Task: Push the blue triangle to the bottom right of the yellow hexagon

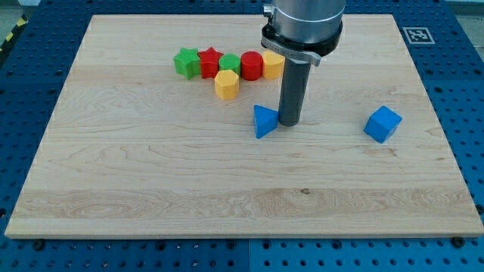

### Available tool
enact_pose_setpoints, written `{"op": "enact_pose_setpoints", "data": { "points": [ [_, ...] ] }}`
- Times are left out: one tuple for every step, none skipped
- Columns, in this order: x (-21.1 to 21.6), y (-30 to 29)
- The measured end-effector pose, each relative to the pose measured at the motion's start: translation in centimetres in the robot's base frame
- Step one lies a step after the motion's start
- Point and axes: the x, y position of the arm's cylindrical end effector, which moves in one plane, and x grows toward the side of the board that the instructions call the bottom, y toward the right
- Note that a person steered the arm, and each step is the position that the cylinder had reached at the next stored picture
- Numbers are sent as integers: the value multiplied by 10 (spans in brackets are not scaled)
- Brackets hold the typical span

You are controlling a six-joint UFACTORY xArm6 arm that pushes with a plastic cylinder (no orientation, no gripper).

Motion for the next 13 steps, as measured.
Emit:
{"op": "enact_pose_setpoints", "data": {
  "points": [
    [0,0],
    [3,1],
    [5,-4],
    [5,-27],
    [14,-6],
    [53,5],
    [56,-23],
    [43,-62],
    [20,-72],
    [23,-68],
    [46,-52],
    [38,-41],
    [28,-41]
  ]
}}
